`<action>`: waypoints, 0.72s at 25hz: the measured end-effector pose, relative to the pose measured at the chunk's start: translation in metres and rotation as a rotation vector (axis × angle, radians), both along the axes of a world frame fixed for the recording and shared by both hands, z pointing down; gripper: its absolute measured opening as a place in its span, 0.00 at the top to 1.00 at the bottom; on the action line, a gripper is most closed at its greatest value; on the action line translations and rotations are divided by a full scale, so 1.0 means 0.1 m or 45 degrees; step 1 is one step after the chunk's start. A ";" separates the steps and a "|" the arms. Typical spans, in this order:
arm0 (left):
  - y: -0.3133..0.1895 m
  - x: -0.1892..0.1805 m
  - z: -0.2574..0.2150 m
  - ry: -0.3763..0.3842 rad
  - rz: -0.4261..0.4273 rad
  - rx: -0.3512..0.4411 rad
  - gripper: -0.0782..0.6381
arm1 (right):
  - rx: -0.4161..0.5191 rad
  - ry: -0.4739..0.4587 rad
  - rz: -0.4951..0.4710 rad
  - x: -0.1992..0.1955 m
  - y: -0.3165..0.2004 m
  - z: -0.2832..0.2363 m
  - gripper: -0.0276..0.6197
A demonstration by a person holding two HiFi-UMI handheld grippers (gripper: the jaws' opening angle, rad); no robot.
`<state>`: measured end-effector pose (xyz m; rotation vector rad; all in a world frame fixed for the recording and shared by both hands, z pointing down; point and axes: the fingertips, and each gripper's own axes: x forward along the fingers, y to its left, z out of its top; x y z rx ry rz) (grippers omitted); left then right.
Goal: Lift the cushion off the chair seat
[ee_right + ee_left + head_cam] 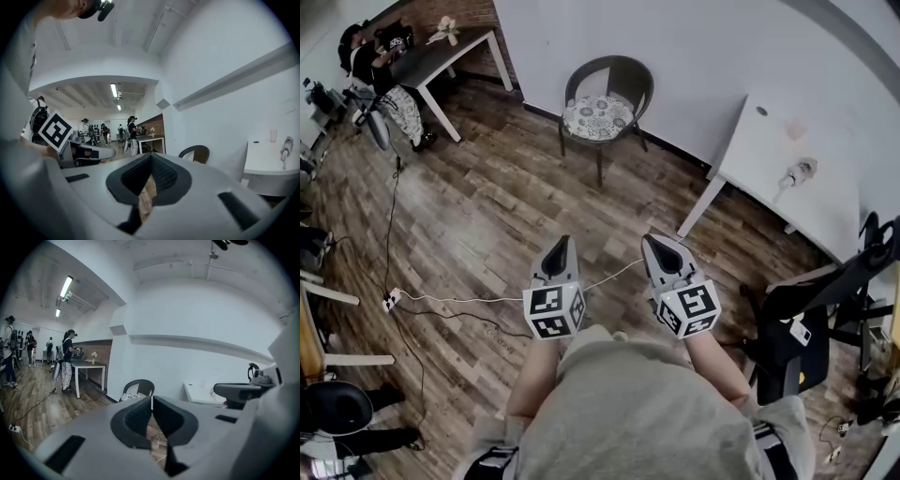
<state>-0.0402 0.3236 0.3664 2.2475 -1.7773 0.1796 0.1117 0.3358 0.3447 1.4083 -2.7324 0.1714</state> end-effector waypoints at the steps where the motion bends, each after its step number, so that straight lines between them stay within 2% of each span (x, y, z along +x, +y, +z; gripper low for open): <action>1: 0.01 0.02 0.00 0.001 0.004 -0.001 0.87 | 0.002 0.002 0.000 0.01 0.01 -0.01 0.96; 6: 0.10 0.10 -0.02 -0.003 0.035 0.004 0.87 | -0.016 0.001 -0.032 0.04 0.11 0.04 0.96; 13: 0.24 0.23 0.02 0.053 0.056 -0.022 0.87 | -0.033 -0.017 -0.054 0.08 0.24 0.10 0.96; 18: 0.29 0.34 0.05 0.050 0.128 -0.032 0.87 | -0.053 -0.018 -0.071 0.07 0.27 0.15 0.96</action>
